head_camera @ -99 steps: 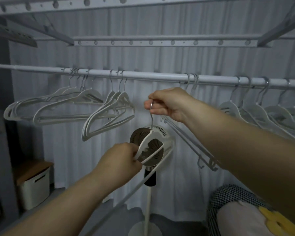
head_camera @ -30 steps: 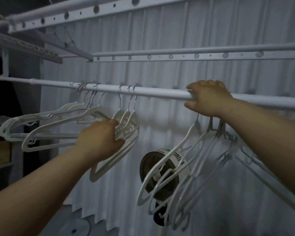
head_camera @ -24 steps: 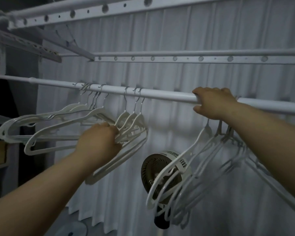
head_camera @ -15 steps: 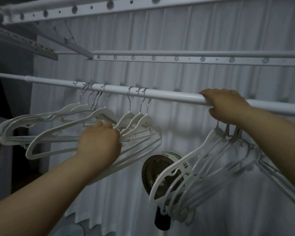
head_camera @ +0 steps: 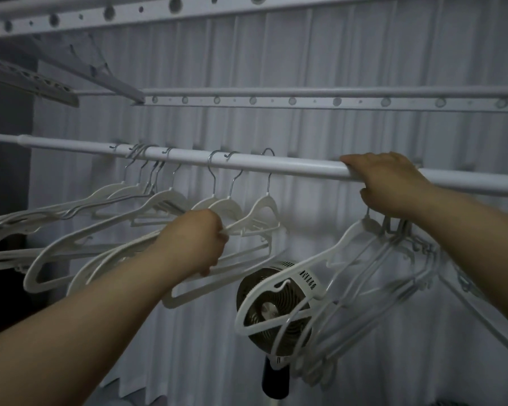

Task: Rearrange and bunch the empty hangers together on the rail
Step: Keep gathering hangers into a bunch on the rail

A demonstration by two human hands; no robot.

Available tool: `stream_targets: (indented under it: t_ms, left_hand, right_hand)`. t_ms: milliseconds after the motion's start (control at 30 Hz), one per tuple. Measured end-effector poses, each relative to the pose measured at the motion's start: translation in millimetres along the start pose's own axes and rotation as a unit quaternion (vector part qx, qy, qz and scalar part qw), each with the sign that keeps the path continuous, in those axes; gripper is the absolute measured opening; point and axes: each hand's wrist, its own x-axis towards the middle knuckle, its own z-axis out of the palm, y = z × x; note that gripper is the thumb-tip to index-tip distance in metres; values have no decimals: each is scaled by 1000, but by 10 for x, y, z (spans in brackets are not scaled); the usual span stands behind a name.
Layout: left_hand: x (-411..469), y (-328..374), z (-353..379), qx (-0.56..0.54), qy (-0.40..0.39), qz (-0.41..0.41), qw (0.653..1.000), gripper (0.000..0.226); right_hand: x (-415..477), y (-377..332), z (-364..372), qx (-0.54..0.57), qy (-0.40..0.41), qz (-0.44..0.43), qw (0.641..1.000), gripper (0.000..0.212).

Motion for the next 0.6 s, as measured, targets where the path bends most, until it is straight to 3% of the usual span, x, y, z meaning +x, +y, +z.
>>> stream_targets:
  t_ms: [433,600]
  left_hand:
    - [-19,-46,272,-4,-65,22,998,28]
    - [-331,-257,204,13,-98,43,994,27]
  right_hand:
    - [-118,-9,-95,15,-9,5,1000,58]
    - [-206,-252,-115,35,26,-47,998,56]
